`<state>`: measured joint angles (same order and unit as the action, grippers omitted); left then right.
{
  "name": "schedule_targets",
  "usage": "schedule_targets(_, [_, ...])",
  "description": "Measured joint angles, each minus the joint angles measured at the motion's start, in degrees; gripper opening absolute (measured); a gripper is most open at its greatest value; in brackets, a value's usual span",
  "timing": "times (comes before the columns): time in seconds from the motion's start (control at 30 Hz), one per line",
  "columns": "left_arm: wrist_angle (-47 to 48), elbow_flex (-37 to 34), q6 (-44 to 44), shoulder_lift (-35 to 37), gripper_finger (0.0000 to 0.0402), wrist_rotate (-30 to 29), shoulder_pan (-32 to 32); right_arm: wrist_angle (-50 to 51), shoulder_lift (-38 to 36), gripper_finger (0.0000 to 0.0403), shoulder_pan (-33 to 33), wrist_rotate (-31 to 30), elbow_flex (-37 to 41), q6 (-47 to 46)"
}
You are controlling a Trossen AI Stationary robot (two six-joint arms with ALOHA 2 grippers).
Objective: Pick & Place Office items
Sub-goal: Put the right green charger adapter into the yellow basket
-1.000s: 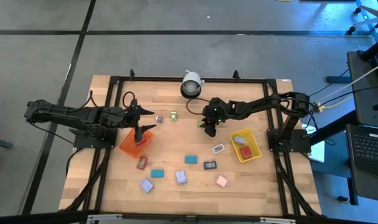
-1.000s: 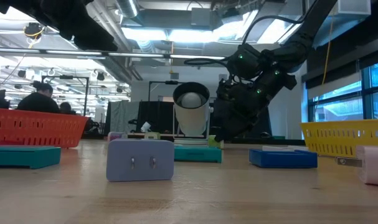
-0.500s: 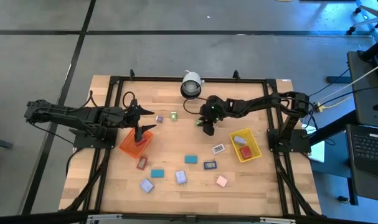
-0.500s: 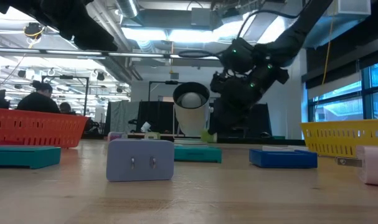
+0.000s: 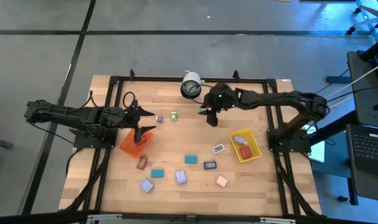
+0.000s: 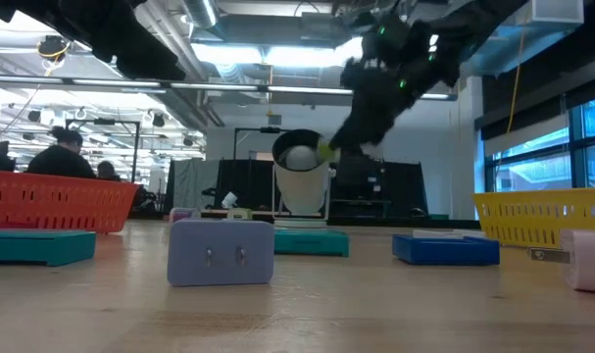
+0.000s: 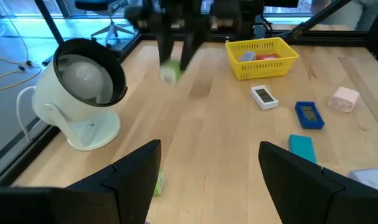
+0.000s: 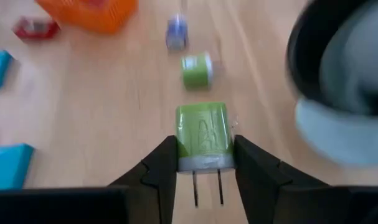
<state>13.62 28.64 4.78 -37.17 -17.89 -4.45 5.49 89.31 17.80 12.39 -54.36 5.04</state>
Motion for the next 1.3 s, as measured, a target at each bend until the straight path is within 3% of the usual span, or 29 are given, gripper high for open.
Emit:
schedule_targets(0.53, [0.1,0.0,0.9,0.0,0.0267,-0.3,0.0,18.0,-19.3,0.0130,-1.8,-7.4,0.0,0.0])
schedule_targets(0.93, [0.1,0.0,1.9,0.0,0.0267,-0.2,0.0,34.6,-26.4,0.0130,-7.3,-7.7,0.0,-8.4])
schedule_targets(1.3, [0.1,0.0,2.2,0.0,0.0267,-0.2,0.0,46.2,-29.1,0.0130,-16.5,-13.1,0.0,-19.6])
